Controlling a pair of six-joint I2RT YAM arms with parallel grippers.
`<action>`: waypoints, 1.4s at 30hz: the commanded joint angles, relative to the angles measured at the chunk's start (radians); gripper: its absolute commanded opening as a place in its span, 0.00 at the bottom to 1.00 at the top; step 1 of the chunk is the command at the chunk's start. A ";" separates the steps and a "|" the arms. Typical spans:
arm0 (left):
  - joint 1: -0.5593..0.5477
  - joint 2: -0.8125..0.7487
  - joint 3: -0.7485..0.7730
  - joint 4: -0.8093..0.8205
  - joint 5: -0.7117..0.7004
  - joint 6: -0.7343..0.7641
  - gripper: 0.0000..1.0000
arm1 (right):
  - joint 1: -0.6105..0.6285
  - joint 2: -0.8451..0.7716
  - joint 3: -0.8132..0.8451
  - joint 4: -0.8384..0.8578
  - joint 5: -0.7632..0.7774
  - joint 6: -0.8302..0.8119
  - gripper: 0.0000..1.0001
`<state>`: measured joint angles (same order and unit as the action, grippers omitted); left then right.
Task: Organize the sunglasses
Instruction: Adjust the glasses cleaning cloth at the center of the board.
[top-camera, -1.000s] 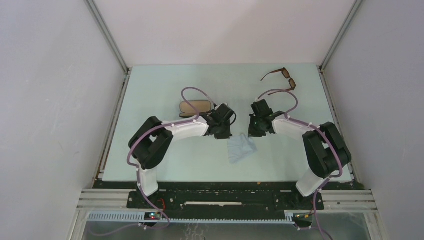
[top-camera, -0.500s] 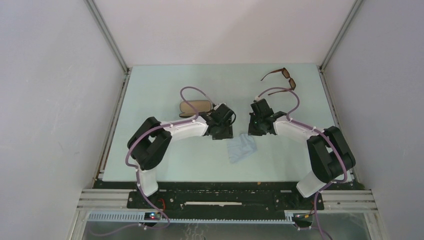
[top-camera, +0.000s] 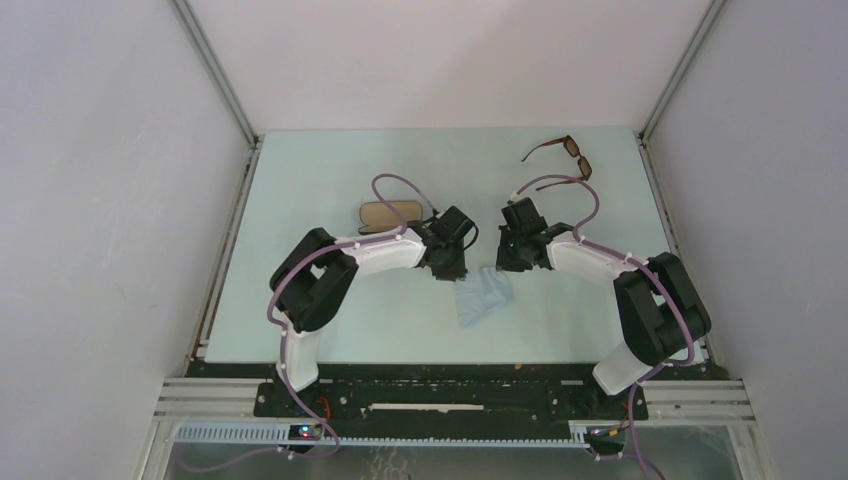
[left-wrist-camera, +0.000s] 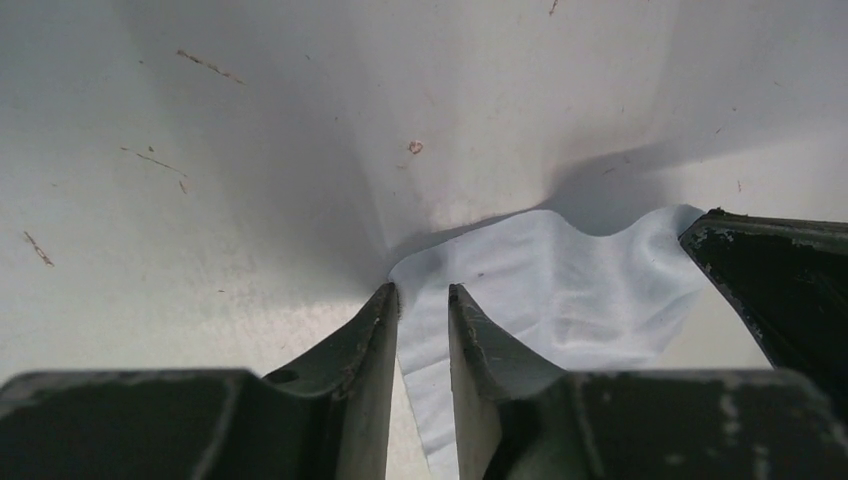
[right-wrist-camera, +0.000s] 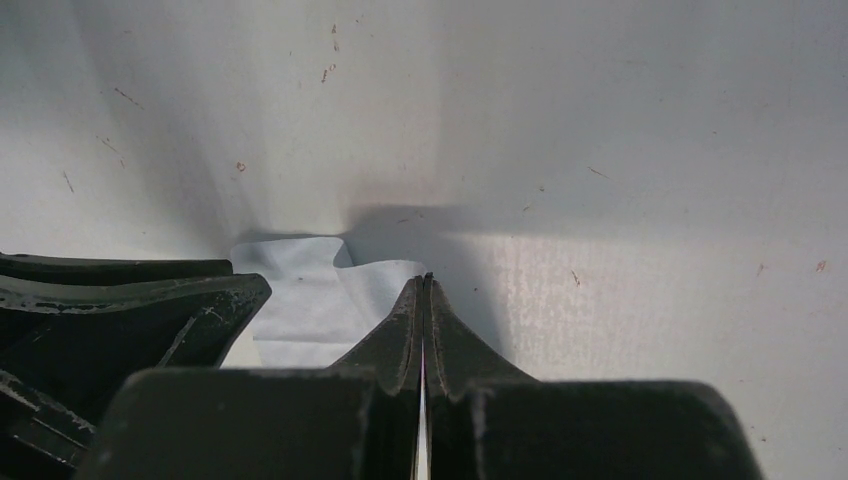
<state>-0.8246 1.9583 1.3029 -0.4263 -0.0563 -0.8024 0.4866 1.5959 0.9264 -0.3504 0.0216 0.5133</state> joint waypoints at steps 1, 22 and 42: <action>-0.006 0.014 0.026 -0.022 0.023 0.012 0.29 | 0.000 -0.016 0.003 0.007 0.007 0.004 0.00; -0.005 -0.299 0.011 0.013 0.144 0.099 0.00 | 0.002 -0.344 0.003 -0.114 -0.036 -0.029 0.00; -0.122 -0.728 -0.353 0.045 0.227 0.097 0.00 | 0.359 -0.766 -0.090 -0.416 0.183 0.115 0.00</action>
<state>-0.9432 1.2942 1.0149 -0.4095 0.1726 -0.6746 0.8356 0.8547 0.8898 -0.7425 0.1604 0.5610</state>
